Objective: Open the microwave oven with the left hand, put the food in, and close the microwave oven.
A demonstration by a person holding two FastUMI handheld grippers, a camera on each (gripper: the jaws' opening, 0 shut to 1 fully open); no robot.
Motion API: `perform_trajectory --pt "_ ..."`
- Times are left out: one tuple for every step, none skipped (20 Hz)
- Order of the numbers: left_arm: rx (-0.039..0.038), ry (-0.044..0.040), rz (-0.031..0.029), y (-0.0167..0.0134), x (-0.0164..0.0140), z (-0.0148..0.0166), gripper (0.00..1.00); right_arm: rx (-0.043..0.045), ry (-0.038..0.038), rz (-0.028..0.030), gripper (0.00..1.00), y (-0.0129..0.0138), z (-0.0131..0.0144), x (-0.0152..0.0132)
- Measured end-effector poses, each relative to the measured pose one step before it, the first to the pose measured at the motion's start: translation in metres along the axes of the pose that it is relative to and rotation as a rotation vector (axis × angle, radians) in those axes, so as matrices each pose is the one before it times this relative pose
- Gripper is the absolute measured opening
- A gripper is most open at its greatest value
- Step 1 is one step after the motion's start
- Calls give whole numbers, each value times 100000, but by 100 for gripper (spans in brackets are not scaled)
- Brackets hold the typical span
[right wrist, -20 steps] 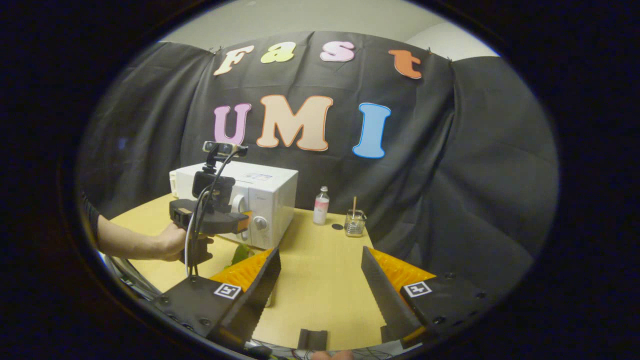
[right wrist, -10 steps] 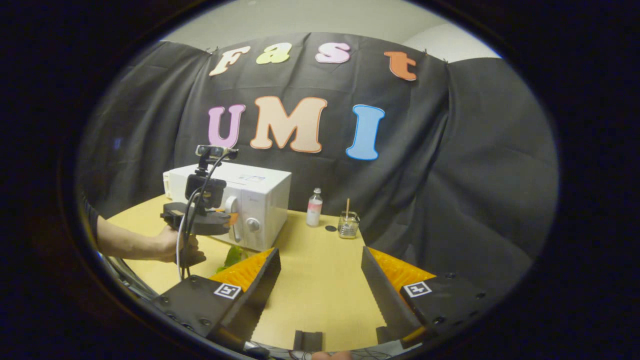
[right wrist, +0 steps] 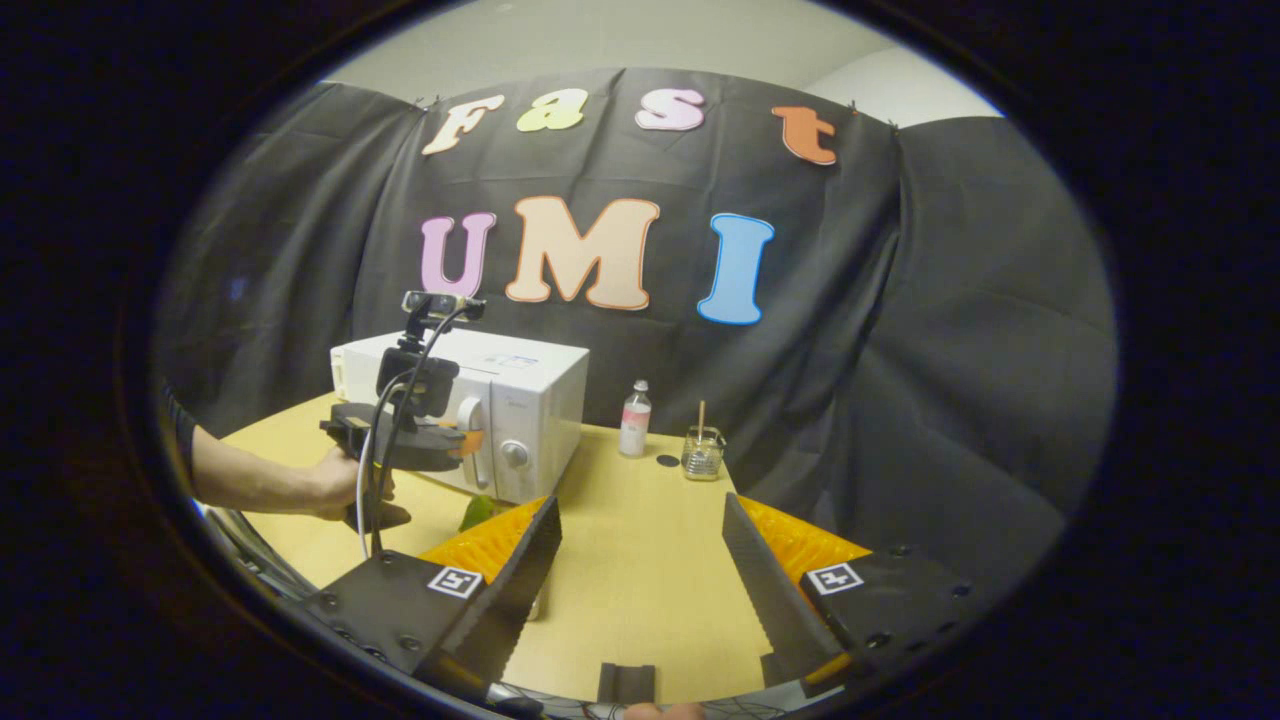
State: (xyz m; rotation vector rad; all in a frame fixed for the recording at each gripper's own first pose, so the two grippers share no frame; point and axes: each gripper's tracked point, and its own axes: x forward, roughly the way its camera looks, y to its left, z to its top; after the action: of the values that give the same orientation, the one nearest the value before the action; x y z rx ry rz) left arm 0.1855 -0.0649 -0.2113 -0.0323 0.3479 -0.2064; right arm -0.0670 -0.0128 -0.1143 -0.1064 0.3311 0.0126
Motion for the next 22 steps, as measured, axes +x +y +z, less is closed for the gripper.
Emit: perform_trajectory --pt "1419 -3109 -198 149 -1381 218 2 110 -385 419 97 101 52 159" --pt "1020 -2892 -824 108 -1351 71 2 645 0 358 97 67 -75 198" --pt "100 1489 -127 200 -1817 -1113 2 1549 14 1112 97 282 -32 238" --pt "-531 -274 -177 365 -1412 -441 1 1212 18 1162 98 453 -91 313" --pt "-1281 136 -62 337 -1657 -385 1 652 432 1664 98 541 -187 283" --pt "-680 2553 327 433 -1475 -846 1 92 222 1983 97 593 -298 348" --pt "-362 777 796 595 -1565 -500 1 -220 97 2072 98 719 -69 335" --pt "159 491 1087 712 -1378 -389 1 -182 8 2402 97 844 -190 261" --pt "204 1260 1610 737 -1295 -700 1 -205 180 2519 98 884 -161 343" --pt "-157 126 1776 864 -1142 -325 1 -125 406 2517 98 855 -369 313" --pt "-290 605 1757 863 -1019 -470 1 -163 584 2371 98 859 -296 318" --pt "-40 1338 1803 882 -956 -552 1 -106 505 2196 98 814 -293 430" --pt "-371 658 1712 858 -834 -374 0 99 676 2325 98 897 -276 351" --pt "115 828 1755 937 -741 -397 0 139 1069 1718 98 797 -377 403" --pt "34 696 2120 911 -789 -501 0 547 1229 1819 98 692 -381 523" --pt "-65 612 2825 1162 -577 -234 1 800 1016 1694 98 837 -337 406" --pt "-684 868 2803 1319 -696 -567 1 456 819 1333 98 719 -163 462" --pt "-1205 672 3275 1468 -731 -408 1 -223 512 1007 98 579 -141 380" --pt "-1422 625 3655 1587 -578 -412 1 -602 340 743 98 560 -55 319" --pt "-1085 801 3661 1599 -373 -305 1 -594 430 572 97 457 -293 347" --pt "-638 1351 3458 1566 -289 -476 0 -699 941 344 97 470 -349 389" --pt "-2573 292 112 961 -146 -214 0 -529 1257 487 97 438 -550 320"
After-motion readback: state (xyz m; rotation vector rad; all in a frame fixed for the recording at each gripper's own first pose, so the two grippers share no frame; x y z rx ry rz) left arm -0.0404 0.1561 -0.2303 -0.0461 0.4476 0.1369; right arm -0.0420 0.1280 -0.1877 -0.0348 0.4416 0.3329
